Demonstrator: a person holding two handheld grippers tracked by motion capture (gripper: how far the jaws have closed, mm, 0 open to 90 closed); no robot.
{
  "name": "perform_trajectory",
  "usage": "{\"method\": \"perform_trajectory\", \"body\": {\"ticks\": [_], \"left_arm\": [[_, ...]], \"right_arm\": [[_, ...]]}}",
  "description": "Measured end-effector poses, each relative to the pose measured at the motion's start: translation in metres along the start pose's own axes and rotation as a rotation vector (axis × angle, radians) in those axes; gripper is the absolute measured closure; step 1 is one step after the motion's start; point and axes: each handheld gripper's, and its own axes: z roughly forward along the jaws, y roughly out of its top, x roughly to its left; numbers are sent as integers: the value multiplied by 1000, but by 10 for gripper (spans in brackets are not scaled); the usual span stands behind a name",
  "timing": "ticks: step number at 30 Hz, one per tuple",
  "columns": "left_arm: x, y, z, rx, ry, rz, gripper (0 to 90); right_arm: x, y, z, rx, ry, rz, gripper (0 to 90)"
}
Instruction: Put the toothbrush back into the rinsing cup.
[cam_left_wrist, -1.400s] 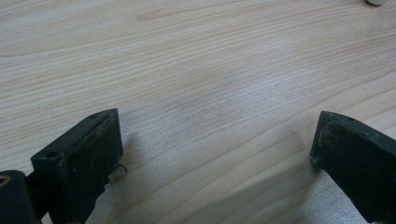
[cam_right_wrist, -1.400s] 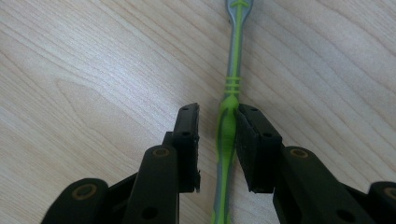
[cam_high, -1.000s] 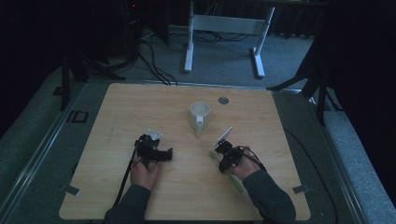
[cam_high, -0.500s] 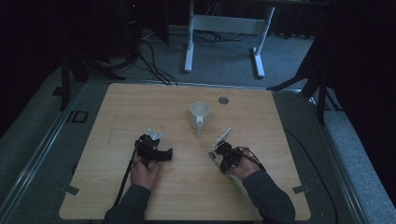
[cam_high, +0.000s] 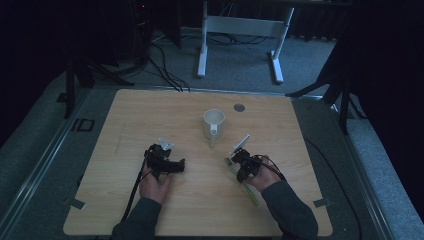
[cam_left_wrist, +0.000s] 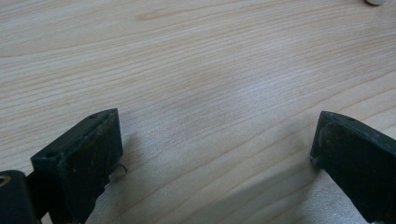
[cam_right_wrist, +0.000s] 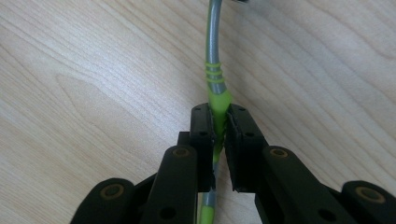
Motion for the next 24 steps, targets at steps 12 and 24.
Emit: {"method": "perform_trajectory", "body": {"ticks": [12,24], "left_arm": [[0,0,0,-1,0,-1,24],[0,0,0,-1,0,-1,24]], "right_arm": [[-3,0,-5,-41,-5,16,816],[-9,0,-11,-95,-14,34,816]]}}
